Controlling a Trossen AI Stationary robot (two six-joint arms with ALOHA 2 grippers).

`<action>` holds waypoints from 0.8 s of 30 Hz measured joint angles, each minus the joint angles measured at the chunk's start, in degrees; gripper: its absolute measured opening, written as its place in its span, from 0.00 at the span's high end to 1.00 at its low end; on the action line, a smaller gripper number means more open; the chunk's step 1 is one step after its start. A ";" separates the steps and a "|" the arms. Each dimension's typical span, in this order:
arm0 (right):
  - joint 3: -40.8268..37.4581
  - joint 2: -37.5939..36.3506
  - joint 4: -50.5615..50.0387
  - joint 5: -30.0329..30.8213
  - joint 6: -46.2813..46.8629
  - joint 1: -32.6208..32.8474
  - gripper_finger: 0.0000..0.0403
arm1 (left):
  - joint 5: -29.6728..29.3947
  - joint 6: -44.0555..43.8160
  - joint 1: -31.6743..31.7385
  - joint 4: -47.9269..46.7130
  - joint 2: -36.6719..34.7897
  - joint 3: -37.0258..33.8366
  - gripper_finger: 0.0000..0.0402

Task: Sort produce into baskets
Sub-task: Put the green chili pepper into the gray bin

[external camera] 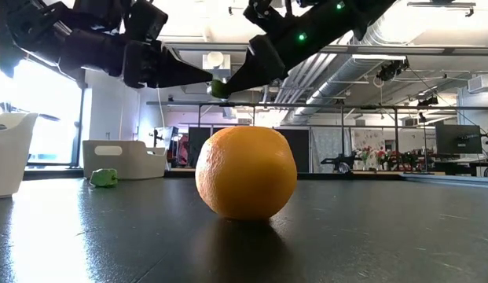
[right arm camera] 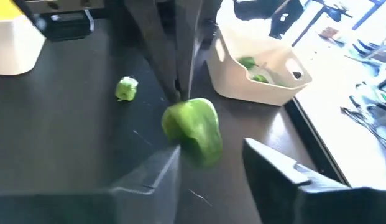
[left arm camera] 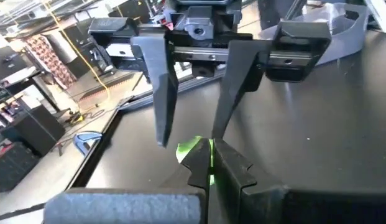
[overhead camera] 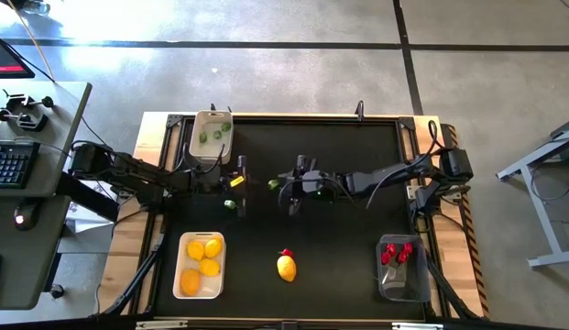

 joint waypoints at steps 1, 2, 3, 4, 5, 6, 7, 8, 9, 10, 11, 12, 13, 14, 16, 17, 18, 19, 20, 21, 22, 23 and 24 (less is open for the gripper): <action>0.00 0.00 0.02 0.51 0.19 -0.02 0.59 | -0.53 -0.02 0.00 0.02 0.00 0.00 1.00; 0.00 0.00 0.00 0.94 0.20 -0.02 0.55 | -1.51 -0.02 0.00 0.04 0.00 0.00 1.00; 0.00 0.00 -0.04 1.58 0.20 -0.02 0.51 | -2.73 0.00 -0.02 0.04 0.00 0.00 1.00; 0.00 0.00 -0.04 2.27 0.19 -0.01 0.48 | -4.15 0.00 -0.01 0.06 0.00 0.00 1.00; 0.00 0.00 -0.03 2.76 0.18 -0.02 0.45 | -5.68 0.00 0.00 0.04 0.00 0.00 1.00; 0.00 0.00 -0.05 3.12 0.08 -0.02 0.43 | -7.22 0.00 0.00 0.04 0.00 0.00 1.00; 0.00 0.00 -0.07 3.38 -0.12 -0.02 0.41 | -9.07 0.01 0.00 0.04 0.00 0.00 1.00; 0.00 0.00 -0.11 3.45 -0.27 -0.02 0.39 | -11.06 0.02 0.00 0.05 0.00 0.00 1.00; 0.00 0.00 -0.15 3.52 -0.28 -0.02 0.38 | -13.15 0.02 0.00 0.04 0.00 0.00 1.00; 0.00 0.00 -0.15 3.60 -0.28 -0.02 0.38 | -15.22 -0.01 0.05 0.04 0.00 0.00 1.00; 0.00 0.00 -0.15 3.62 -0.28 -0.02 0.37 | -17.24 -0.21 0.27 0.03 -0.05 0.00 1.00; 0.00 0.00 -0.17 3.62 -0.30 -0.02 0.37 | -18.98 -1.05 0.74 -0.52 -0.41 0.00 1.00; 0.00 0.00 -0.20 3.62 -0.33 -0.02 0.37 | -20.22 -2.13 1.40 -1.46 -0.97 -0.02 1.00; 0.00 0.00 -0.21 3.62 -0.33 -0.02 0.37 | -21.06 -3.39 2.36 -2.71 -1.75 -0.02 1.00; 0.00 0.00 -0.25 3.62 -0.37 -0.02 0.37 | -22.38 -5.87 4.60 -6.16 -3.74 -0.02 1.00; 0.00 0.00 -0.34 3.62 -0.39 -0.02 0.37 | -22.99 -6.98 5.84 -8.12 -4.93 -0.02 1.00; 0.00 0.00 -0.52 3.62 -0.33 -0.02 0.37 | -23.65 -8.00 7.20 -10.11 -6.15 -0.04 1.00; 0.00 0.00 -0.70 3.62 -0.26 -0.02 0.37 | -24.48 -8.90 8.55 -12.14 -7.41 -0.04 1.00; 0.00 -0.02 -0.93 3.60 -0.13 -0.02 0.37 | -25.60 -9.60 9.91 -14.44 -8.58 -0.04 1.00; 0.00 -0.02 -1.27 3.61 0.12 -0.11 0.37 | -26.82 -10.15 11.27 -16.71 -9.71 -0.04 1.00; 0.00 -0.02 -1.49 3.60 0.16 -0.12 0.37 | -27.97 -10.57 12.58 -19.17 -10.84 -0.04 1.00; 0.00 -0.02 -1.71 3.60 0.16 -0.12 0.37 | -28.96 -10.91 13.89 -21.53 -11.84 -0.04 1.00; 0.00 -0.02 -1.99 3.60 0.18 -0.12 0.37 | -29.87 -11.43 15.27 -23.80 -12.77 -0.04 1.00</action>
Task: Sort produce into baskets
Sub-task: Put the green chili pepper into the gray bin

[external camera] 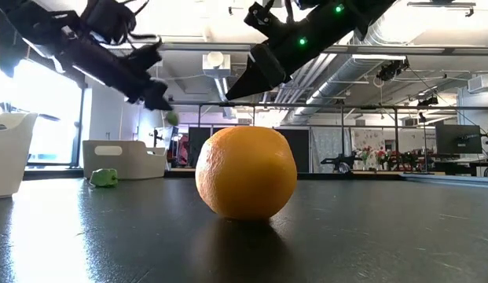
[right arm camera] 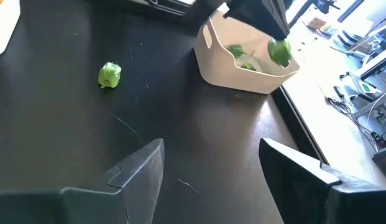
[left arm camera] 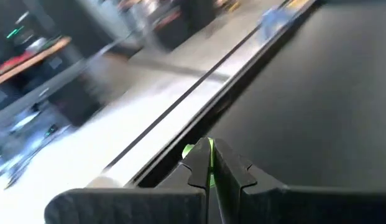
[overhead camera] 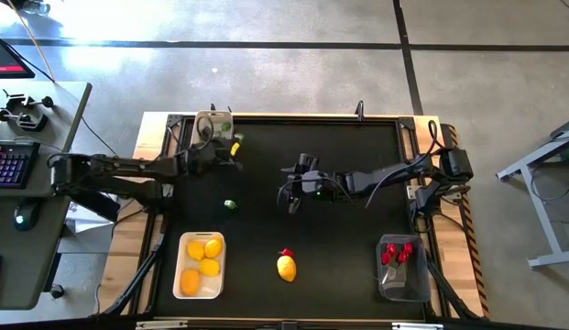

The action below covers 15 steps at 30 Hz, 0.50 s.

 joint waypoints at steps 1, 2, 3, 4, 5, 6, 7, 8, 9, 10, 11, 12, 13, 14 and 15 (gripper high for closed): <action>0.00 0.00 -0.08 0.00 0.00 0.00 0.37 | -1.10 -0.45 1.42 -2.25 -0.81 0.00 1.00; 0.00 0.00 -0.06 0.00 0.00 0.00 0.37 | -2.60 -0.86 2.80 -4.10 -1.39 -0.02 1.00; 0.00 0.00 -0.06 0.00 0.00 0.00 0.37 | -4.54 -1.53 4.20 -5.60 -1.73 -0.02 1.00; 0.00 0.00 -0.04 0.00 0.00 0.00 0.37 | -6.55 -2.21 5.64 -6.92 -1.90 -0.02 1.00; 0.00 -0.02 -0.02 0.00 0.00 0.00 0.37 | -8.26 -2.99 7.00 -8.19 -1.94 -0.02 1.00; 0.00 -0.02 -0.04 0.00 0.06 0.00 0.37 | -8.98 -3.81 8.40 -9.51 -1.94 -0.02 1.00; 0.00 -0.02 -0.04 -0.02 0.29 -0.01 0.37 | -8.99 -4.70 9.78 -10.61 -1.92 -0.03 1.00; 0.00 -0.02 -0.02 -0.02 0.53 -0.03 0.37 | -8.37 -5.51 11.24 -11.22 -1.70 -0.07 1.00; 0.00 -0.02 -0.02 -0.02 0.65 -0.04 0.37 | -7.37 -6.26 12.50 -11.30 -1.36 -0.17 1.00; 0.00 -0.02 -0.02 -0.03 0.64 -0.04 0.37 | -5.87 -6.80 13.87 -11.49 -0.98 -0.33 1.00; 0.00 -0.02 -0.02 -0.04 0.66 -0.04 0.37 | -4.42 -7.21 15.19 -11.74 -0.57 -0.47 1.00; 0.00 -0.02 -0.02 -0.04 0.66 -0.04 0.37 | -2.79 -7.63 16.50 -11.72 -0.15 -0.55 1.00; 0.00 -0.02 -0.02 -0.09 0.66 -0.04 0.37 | -1.07 -7.92 17.75 -11.37 0.24 -0.77 1.00; 0.00 -0.02 -0.02 -0.09 0.66 -0.04 0.37 | 0.88 -8.16 18.93 -10.90 0.57 -1.11 1.00; 0.00 -0.02 -0.02 -0.10 0.66 -0.04 0.37 | 3.26 -8.24 20.09 -10.54 0.92 -1.33 1.00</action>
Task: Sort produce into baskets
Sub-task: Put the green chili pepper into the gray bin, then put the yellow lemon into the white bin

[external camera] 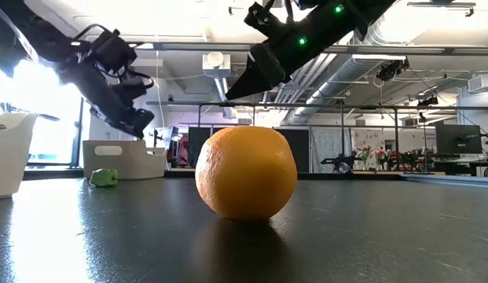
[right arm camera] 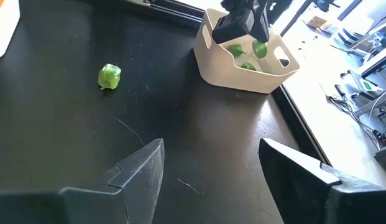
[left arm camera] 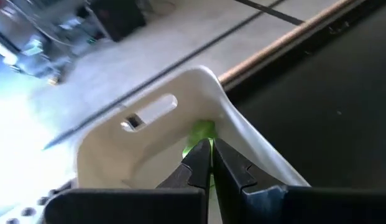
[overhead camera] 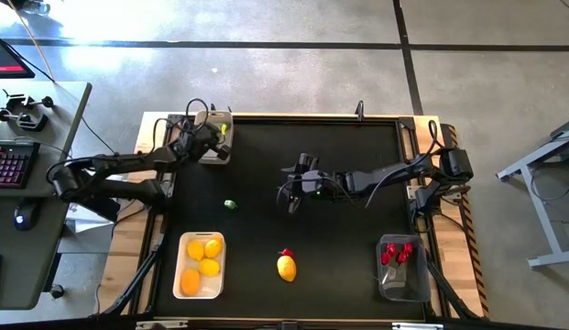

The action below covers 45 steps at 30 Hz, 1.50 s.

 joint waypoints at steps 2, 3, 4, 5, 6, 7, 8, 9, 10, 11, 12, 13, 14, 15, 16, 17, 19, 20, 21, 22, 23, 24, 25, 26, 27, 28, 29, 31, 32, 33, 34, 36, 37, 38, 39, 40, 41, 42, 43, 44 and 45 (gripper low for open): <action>0.00 0.00 0.00 -0.07 0.00 0.00 0.37 | 3.96 -0.21 2.02 0.34 0.25 -0.24 1.00; 0.00 0.00 0.00 -0.07 0.00 -0.01 0.37 | 5.24 -0.60 2.87 0.82 0.31 -0.28 1.00; 0.00 0.00 0.01 -0.07 0.00 -0.09 0.37 | 6.12 -0.93 3.70 1.49 0.37 -0.48 1.00; -0.01 0.00 0.01 -0.07 0.01 -0.12 0.37 | 6.59 -1.02 4.40 1.82 0.39 -0.81 1.00; 0.00 0.00 0.00 -0.07 0.09 -0.27 0.37 | 6.81 -1.07 5.00 1.61 0.40 -1.01 0.99; -0.02 0.00 0.00 -0.07 0.43 -0.37 0.37 | 7.11 -1.09 5.46 1.42 0.44 -1.01 0.99; -0.02 0.00 0.00 -0.09 0.87 -0.48 0.37 | 7.44 -1.11 5.88 1.40 0.44 -1.01 0.98; -0.02 0.00 0.00 -0.11 1.27 -0.65 0.37 | 7.67 -1.13 6.15 1.44 0.42 -1.01 0.97; -0.02 0.00 0.00 -0.10 1.42 -0.81 0.37 | 7.72 -1.43 6.41 1.44 0.42 -1.01 0.97; -0.02 0.00 0.00 -0.09 1.52 -0.94 0.37 | 7.72 -1.92 6.50 1.40 0.44 -1.01 0.95; -0.02 0.00 0.00 -0.09 1.68 -1.11 0.37 | 7.76 -2.34 6.54 1.45 0.44 -1.01 0.94; -0.02 0.00 0.00 -0.09 2.09 -1.17 0.37 | 7.81 -2.37 6.54 1.57 0.42 -1.01 0.93; -0.02 0.00 0.00 -0.07 2.75 -1.22 0.37 | 7.81 -2.22 6.54 1.60 0.44 -1.01 0.91; -0.02 0.00 0.02 -0.07 2.84 -1.29 0.37 | 7.83 -1.97 6.54 1.57 0.42 -1.01 0.90; -0.02 0.00 0.00 -0.07 2.84 -1.27 0.37 | 7.83 -1.97 6.54 1.60 0.42 -1.01 0.88; -0.02 0.00 0.02 -0.07 2.84 -1.28 0.37 | 7.81 -2.08 6.54 1.59 0.42 -1.01 0.86; -0.02 0.00 0.01 -0.09 2.88 -1.50 0.37 | 7.82 -2.46 6.52 1.59 0.42 -0.99 0.82; -0.02 0.00 0.00 -0.09 3.01 -1.51 0.37 | 7.81 -2.39 6.52 1.67 0.42 -0.98 0.80; -0.02 0.00 -0.03 -0.08 3.02 -1.51 0.37 | 7.81 -2.23 6.52 1.91 0.42 -0.98 0.78; -0.02 0.00 -0.07 -0.09 3.00 -1.51 0.37 | 7.81 -1.53 6.45 2.48 0.42 -0.98 0.77; -0.02 0.00 -0.08 -0.08 2.97 -1.51 0.37 | 7.74 -0.78 6.13 3.25 0.38 -0.98 0.75; -0.02 0.00 -0.09 -0.07 2.97 -1.51 0.37 | 7.57 -0.43 5.66 3.57 0.17 -0.96 0.75; -0.02 0.00 -0.07 -0.07 3.08 -1.51 0.37 | 7.53 -0.31 4.99 3.76 -0.19 -0.96 0.74; -0.02 0.00 -0.08 -0.07 3.98 -1.51 0.37 | 7.55 0.34 4.14 4.17 -0.61 -0.96 0.75; -0.02 0.00 -0.11 -0.09 4.69 -1.51 0.37 | 7.59 1.18 3.17 4.72 -1.06 -0.96 0.76; -0.02 0.00 -0.10 -0.07 5.48 -1.51 0.37 | 7.56 2.07 2.09 5.20 -1.70 -0.96 0.77; -0.02 0.00 -0.09 -0.07 5.75 -1.51 0.37 | 7.56 2.69 0.97 5.64 -2.32 -0.96 0.79; -0.02 0.00 -0.08 -0.12 6.21 -1.49 0.37 | 7.62 3.64 -1.57 6.28 -3.69 -0.94 0.82; -0.02 0.00 -0.11 -0.39 6.87 -1.49 0.37 | 7.69 4.31 -2.95 6.51 -4.36 -0.94 0.84; -0.02 0.00 -0.13 -1.22 7.12 -1.49 0.37 | 8.00 5.25 -4.40 6.63 -5.00 -0.94 0.86; -0.02 0.00 -0.22 -1.54 7.33 -1.48 0.37 | 8.36 6.16 -5.90 6.58 -5.71 -0.94 0.88; -0.02 -0.02 -0.99 -1.57 8.02 -1.12 0.38 | 9.37 6.76 -8.89 6.88 -7.16 -0.94 0.92; -0.03 -0.02 -1.43 -1.47 8.55 -0.85 0.40 | 10.07 6.99 -10.40 7.23 -7.79 -0.94 0.94; -0.04 -0.02 -1.91 -1.29 9.19 -0.51 0.42 | 11.20 6.99 -12.01 7.54 -8.47 -0.94 0.96; -0.05 -0.02 -2.22 -1.14 9.96 -0.09 0.44 | 12.52 6.87 -13.62 8.16 -9.08 -1.07 0.97; -0.07 -0.02 -2.34 -0.73 10.80 0.36 0.47 | 14.02 6.62 -15.31 10.42 -9.64 -1.77 0.99; -0.07 -0.02 -2.42 0.27 11.97 1.08 0.52 | 15.52 6.22 -17.00 13.22 -10.06 -2.83 0.99; -0.07 -0.02 -2.62 1.35 13.21 1.96 0.56 | 17.18 6.13 -18.67 16.09 -10.36 -4.04 1.00; -0.07 -0.02 -3.01 2.12 14.31 3.02 0.61 | 18.73 6.28 -20.27 18.88 -10.56 -5.32 0.99; -0.07 -0.02 -3.60 2.49 15.48 4.20 0.66 | 19.89 6.87 -21.91 21.31 -10.81 -6.63 0.99; -0.07 -0.02 -4.09 2.98 16.83 5.48 0.72 | 20.53 7.51 -23.41 23.50 -11.14 -7.83 0.99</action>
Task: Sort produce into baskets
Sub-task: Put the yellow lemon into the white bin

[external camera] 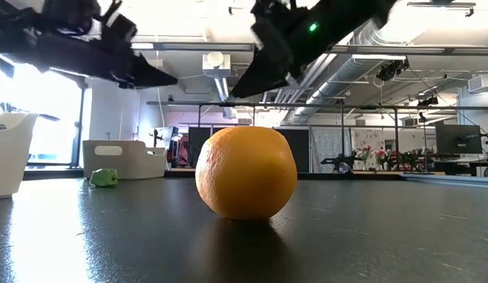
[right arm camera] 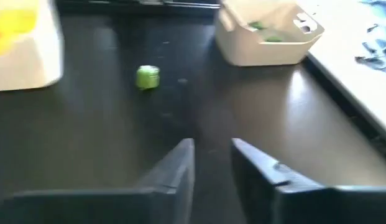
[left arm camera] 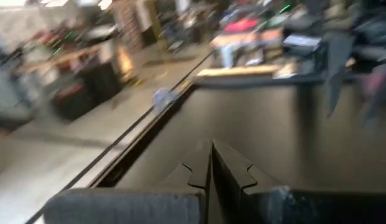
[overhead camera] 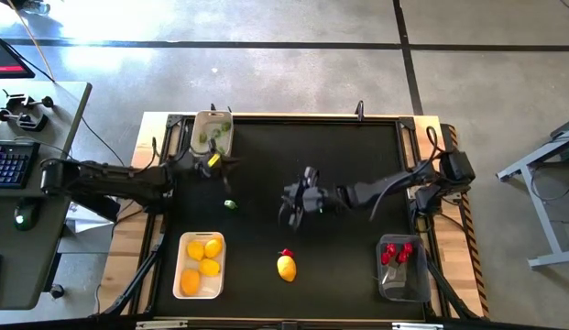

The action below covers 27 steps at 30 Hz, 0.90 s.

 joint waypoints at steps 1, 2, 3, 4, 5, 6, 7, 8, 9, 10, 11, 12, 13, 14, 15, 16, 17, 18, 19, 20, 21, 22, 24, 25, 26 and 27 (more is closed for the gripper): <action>0.01 0.00 -0.52 0.51 1.53 1.25 0.78 | 0.42 0.39 -1.45 1.87 -0.23 -0.92 0.99; 0.25 0.00 -1.68 0.84 3.26 2.52 0.83 | 0.60 0.57 -2.83 3.53 -0.46 -1.78 1.00; 0.85 0.00 -3.27 0.82 5.42 3.64 0.89 | 0.62 0.55 -4.15 4.40 -0.77 -2.71 1.00; 1.58 0.00 -4.90 0.75 7.71 4.68 0.94 | 0.62 0.57 -5.36 5.13 -0.88 -3.36 1.00; 2.42 0.00 -7.02 0.74 10.62 5.67 0.97 | 0.62 0.59 -6.53 5.20 -0.99 -3.70 1.00; 3.32 0.00 -9.19 0.77 13.63 6.66 0.98 | 0.62 0.65 -7.69 5.16 -1.11 -4.01 1.00; 4.25 0.00 -11.37 0.76 17.03 7.59 0.97 | 0.62 0.83 -8.69 5.04 -1.16 -4.06 1.00; 5.18 0.00 -13.37 0.73 20.40 8.49 0.95 | 0.62 1.29 -9.66 5.04 -1.14 -4.04 1.00; 6.12 0.00 -15.58 0.55 23.65 9.37 0.93 | 0.62 1.80 -10.64 5.03 -1.12 -4.04 1.00; 7.04 0.00 -17.42 0.13 26.97 10.25 0.90 | 0.62 2.16 -11.54 5.15 -1.10 -4.04 1.00; 7.82 0.00 -18.77 -0.66 30.39 11.10 0.88 | 0.62 2.57 -12.35 5.42 -1.12 -4.04 1.00; 8.37 0.00 -20.06 -1.58 33.85 11.88 0.85 | 0.62 2.73 -13.14 5.68 -1.12 -4.04 1.00; 8.69 0.00 -21.28 -2.31 36.92 12.67 0.82 | 0.62 3.04 -13.82 5.70 -1.14 -4.04 1.00; 8.84 0.00 -22.00 -3.15 39.75 13.53 0.78 | 0.61 3.11 -14.43 5.81 -1.12 -4.04 1.00; 8.85 0.02 -22.27 -4.06 42.11 14.31 0.75 | 0.60 3.11 -14.96 5.91 -1.12 -4.04 1.00; 8.85 0.23 -22.38 -4.81 44.03 15.05 0.70 | 0.59 3.13 -15.42 5.96 -1.12 -4.04 1.00; 8.85 0.47 -22.36 -4.93 45.87 15.84 0.66 | 0.59 3.13 -15.82 5.99 -1.12 -4.04 1.00; 8.85 0.98 -22.36 -5.37 47.46 16.63 0.61 | 0.59 3.12 -16.13 5.94 -1.12 -4.04 1.00; 8.85 1.61 -22.36 -5.89 48.64 17.27 0.57 | 0.59 3.09 -16.46 5.96 -1.12 -4.04 1.00; 8.99 2.41 -22.42 -6.37 49.36 17.90 0.52 | 0.59 3.09 -16.77 5.96 -1.12 -4.04 1.00; 9.45 3.43 -22.51 -7.01 50.23 18.43 0.48 | 0.55 3.09 -17.10 5.94 -1.12 -4.04 1.00; 10.13 4.56 -22.43 -7.39 50.97 18.92 0.44 | 0.56 3.08 -17.44 5.88 -1.12 -4.04 1.00; 12.27 7.11 -22.62 -8.71 51.71 19.64 0.38 | 0.58 3.10 -18.07 5.61 -1.12 -4.04 1.00; 13.69 8.59 -22.47 -9.80 51.70 19.88 0.36 | 0.57 3.11 -18.35 5.51 -1.12 -4.04 1.00; 15.30 10.10 -22.87 -10.73 51.74 20.01 0.34 | 0.57 3.11 -18.58 5.45 -1.12 -4.04 1.00; 17.31 11.73 -24.03 -11.24 51.91 20.15 0.34 | 0.57 3.11 -18.80 5.43 -1.12 -4.04 1.00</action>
